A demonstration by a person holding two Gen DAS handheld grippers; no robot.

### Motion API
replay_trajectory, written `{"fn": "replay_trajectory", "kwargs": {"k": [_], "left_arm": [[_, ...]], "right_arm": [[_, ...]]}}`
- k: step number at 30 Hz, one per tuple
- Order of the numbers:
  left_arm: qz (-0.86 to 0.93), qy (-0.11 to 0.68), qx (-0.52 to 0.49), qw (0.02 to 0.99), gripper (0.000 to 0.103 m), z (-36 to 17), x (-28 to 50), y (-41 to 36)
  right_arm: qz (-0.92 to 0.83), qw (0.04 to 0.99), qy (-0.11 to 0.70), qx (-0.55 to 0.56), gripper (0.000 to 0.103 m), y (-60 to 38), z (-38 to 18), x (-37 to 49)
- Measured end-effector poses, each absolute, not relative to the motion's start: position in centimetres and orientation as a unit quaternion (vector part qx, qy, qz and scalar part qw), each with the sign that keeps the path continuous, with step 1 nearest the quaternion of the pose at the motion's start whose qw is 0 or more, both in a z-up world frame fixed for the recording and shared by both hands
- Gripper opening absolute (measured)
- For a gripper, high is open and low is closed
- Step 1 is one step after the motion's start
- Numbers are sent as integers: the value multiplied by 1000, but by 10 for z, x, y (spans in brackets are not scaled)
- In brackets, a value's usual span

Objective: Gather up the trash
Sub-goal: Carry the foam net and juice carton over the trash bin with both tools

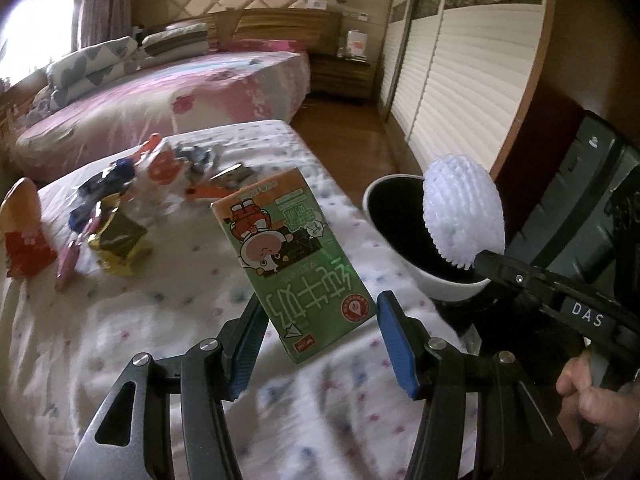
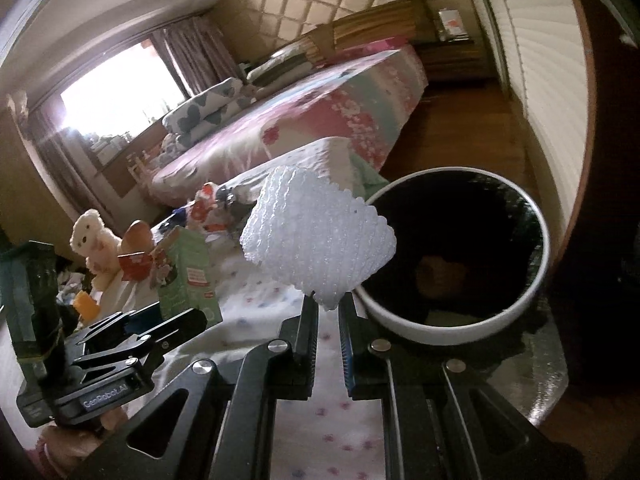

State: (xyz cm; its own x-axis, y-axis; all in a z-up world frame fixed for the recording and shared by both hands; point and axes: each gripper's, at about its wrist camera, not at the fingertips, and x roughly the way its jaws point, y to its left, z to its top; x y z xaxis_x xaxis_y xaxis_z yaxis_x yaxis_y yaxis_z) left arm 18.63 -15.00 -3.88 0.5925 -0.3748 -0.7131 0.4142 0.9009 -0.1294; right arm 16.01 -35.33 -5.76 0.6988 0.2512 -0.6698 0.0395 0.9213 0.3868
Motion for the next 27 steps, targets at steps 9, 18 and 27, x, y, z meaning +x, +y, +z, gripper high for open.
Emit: {"fn": "replay_trajectory", "kwargs": {"k": [9,18,27], "left_arm": [[-241,396,38,885,54,-44,197,-174],[-261,403,55,875,54,-48,215,-202],[-280,409,67,866,54,-52,240,-237]], "right_arm": [[36,901,386,198,10,-376,-59,158],[10,895,395,208,10,-404,-66,163],[-3,888,408,212,10,-428,-72,177]]}}
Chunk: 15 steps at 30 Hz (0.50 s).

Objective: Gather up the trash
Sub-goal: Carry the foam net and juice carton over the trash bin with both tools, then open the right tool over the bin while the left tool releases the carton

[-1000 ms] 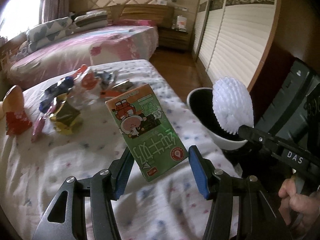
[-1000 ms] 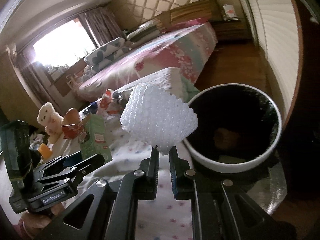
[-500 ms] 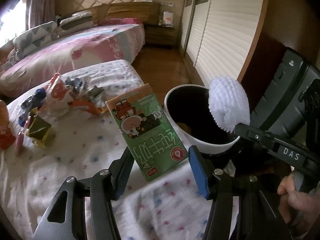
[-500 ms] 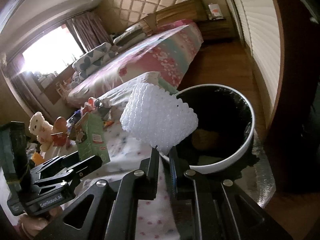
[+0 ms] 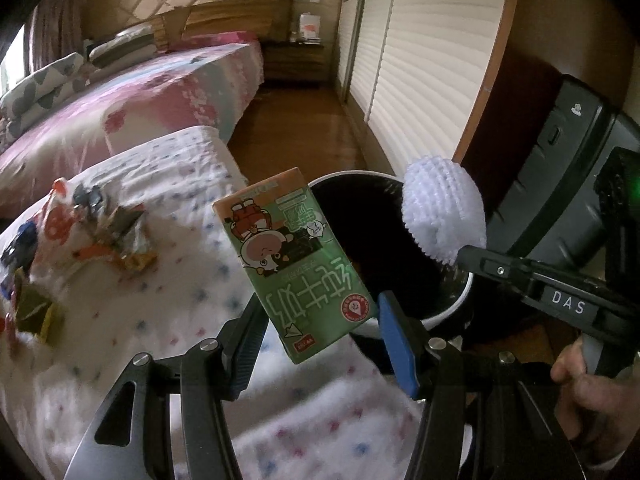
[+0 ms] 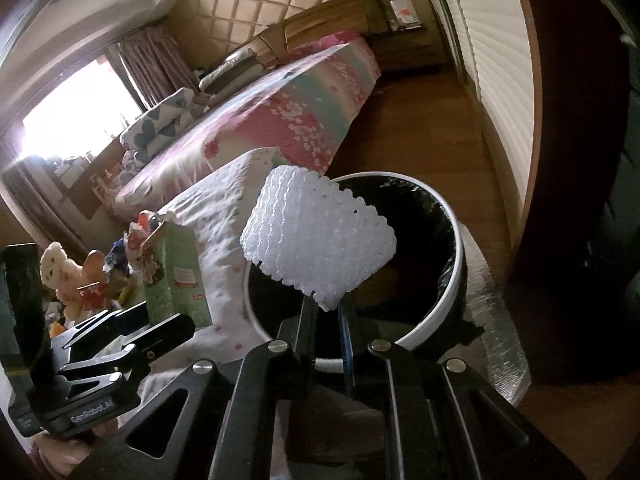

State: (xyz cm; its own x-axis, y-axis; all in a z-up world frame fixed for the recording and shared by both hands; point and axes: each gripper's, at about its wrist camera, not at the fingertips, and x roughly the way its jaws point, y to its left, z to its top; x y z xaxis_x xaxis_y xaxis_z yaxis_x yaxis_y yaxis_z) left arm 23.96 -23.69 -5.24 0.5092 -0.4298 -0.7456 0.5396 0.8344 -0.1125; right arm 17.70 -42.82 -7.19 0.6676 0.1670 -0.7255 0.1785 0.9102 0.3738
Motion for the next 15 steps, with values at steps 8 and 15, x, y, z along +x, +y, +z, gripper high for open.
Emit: {"fn": "replay_trajectory", "kwargs": {"k": [8,15], "left_arm": [[-293,422,72,855,55,-57,264,-256],[-304,430,76,847,55,-65,275,-271]], "right_arm": [[-7,880,420,220,10,-439,-78,189],[-9,876,427,224,10,-448,-82,199]]}}
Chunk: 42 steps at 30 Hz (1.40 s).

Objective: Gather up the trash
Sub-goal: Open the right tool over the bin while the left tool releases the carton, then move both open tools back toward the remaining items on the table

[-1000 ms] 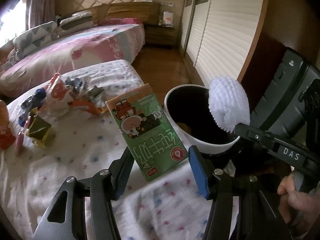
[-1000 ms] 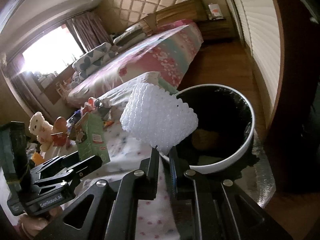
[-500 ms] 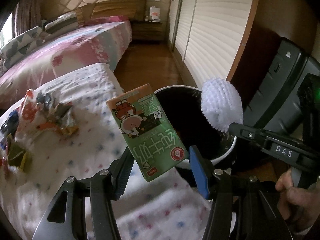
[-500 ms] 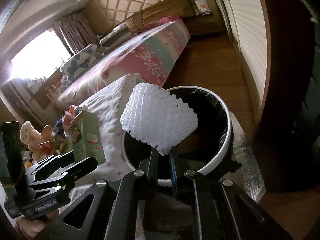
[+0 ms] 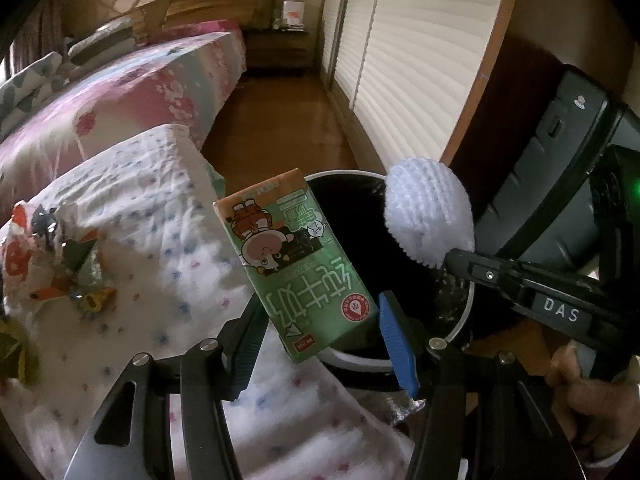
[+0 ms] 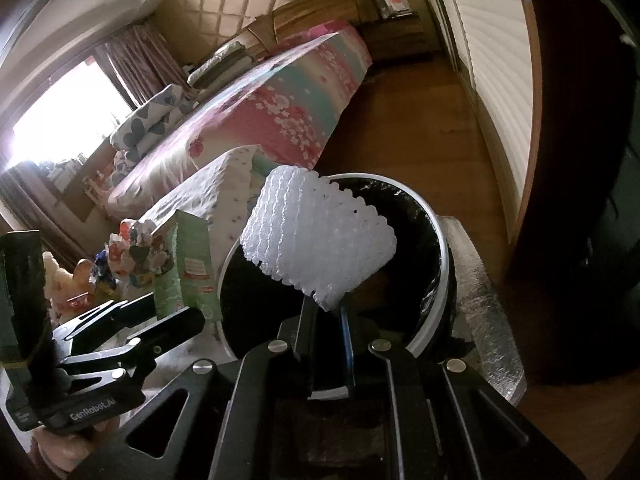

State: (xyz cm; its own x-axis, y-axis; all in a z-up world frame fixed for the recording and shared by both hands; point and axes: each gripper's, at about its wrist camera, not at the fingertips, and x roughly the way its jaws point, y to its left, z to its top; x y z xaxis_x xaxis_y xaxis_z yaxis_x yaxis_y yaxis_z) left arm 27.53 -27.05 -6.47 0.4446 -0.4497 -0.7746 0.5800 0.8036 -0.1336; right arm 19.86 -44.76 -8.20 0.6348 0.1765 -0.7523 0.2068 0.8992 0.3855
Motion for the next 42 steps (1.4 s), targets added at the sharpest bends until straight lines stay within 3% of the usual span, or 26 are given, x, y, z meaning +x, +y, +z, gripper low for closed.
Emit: {"fn": "replay_trajectory", "kwargs": {"k": [6,11,15,20,28,42], "left_arm": [[-306,433,81,844,59,-68,277,-273],[-304,427,65,849,66,-66,273,-260],[-296,423,46,855,66,-63,266,-240],[-271,417,21,868,69,-63,249,-205],[-217,415,-18,883,69,-63,228,-141],[-122,403,-51,905,69,-57,200,-45]], "right_arm": [[-14,872,432,229,18,-454,-85,203],[-25,873,426,238,41,-457,-83,198],[-24,875,418,243,46,-454,-80,193],[-15,883,400,245,73,-439,-72,188],[22,892,392,224,79,-389,-64,189],[103,886,410,191,79,-299,-70,205]]}}
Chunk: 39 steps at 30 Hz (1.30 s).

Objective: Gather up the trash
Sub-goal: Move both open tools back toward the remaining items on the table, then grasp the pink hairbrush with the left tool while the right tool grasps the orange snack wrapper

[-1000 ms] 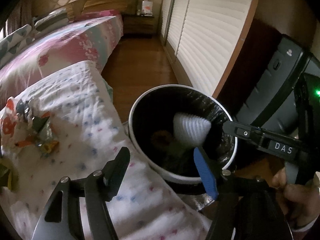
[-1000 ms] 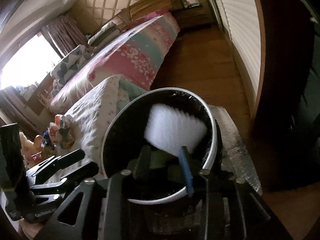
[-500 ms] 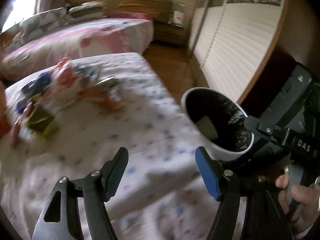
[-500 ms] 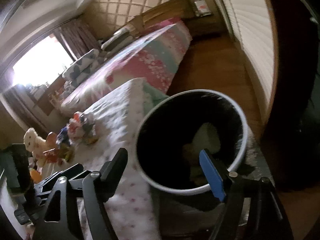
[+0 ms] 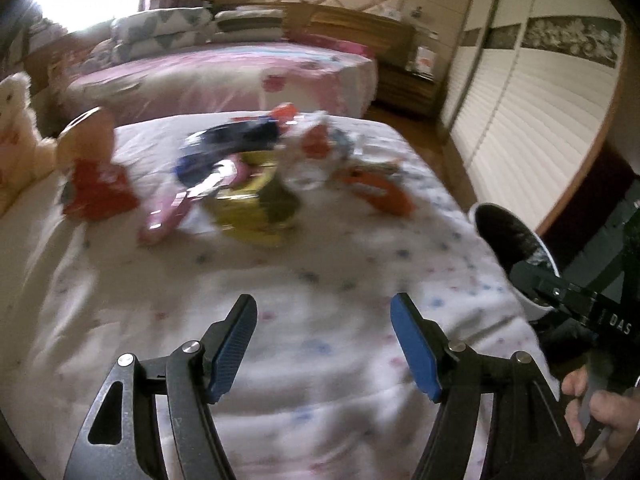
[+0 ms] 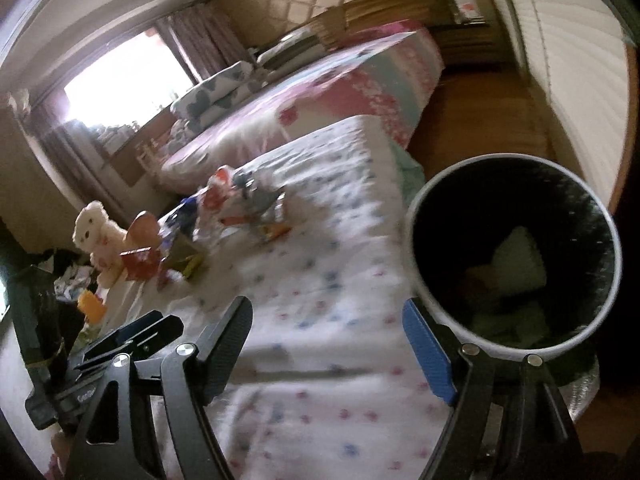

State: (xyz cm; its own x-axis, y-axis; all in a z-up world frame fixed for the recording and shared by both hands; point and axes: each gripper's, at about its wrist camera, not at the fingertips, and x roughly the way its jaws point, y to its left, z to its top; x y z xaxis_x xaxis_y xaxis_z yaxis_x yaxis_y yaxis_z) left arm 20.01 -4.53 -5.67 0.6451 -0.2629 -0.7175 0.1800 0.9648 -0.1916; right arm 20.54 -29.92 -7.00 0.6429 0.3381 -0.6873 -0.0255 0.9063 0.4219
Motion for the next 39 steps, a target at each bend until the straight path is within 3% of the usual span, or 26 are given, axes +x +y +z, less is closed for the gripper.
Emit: {"fn": "replay_trajectory", "kwargs": {"k": [15,32,34,36,37,38,39], "left_arm": [[-64,407,-53,909,69,-59,219,15],[-51,430,0,902,68,-78,294,25],[-50,433,10,900,66,-83,300,21],[-53,439,13,897,47,-88,304,18],[-55,443,13,895,43,-90,306,18],[-54,440,13,896,39,-91,306,17],[-55,439,13,897,28,-90,307,17]], "right_arm": [[133,887,416,150,79,-245,-74,233],[139,890,426,85,79,-215,-84,296],[137,888,432,80,78,-213,-88,303],[136,886,437,77,77,-212,-91,309],[133,886,438,75,72,-212,-92,311],[132,886,439,73,60,-212,-93,313],[130,885,441,71,52,-212,-93,313]]}}
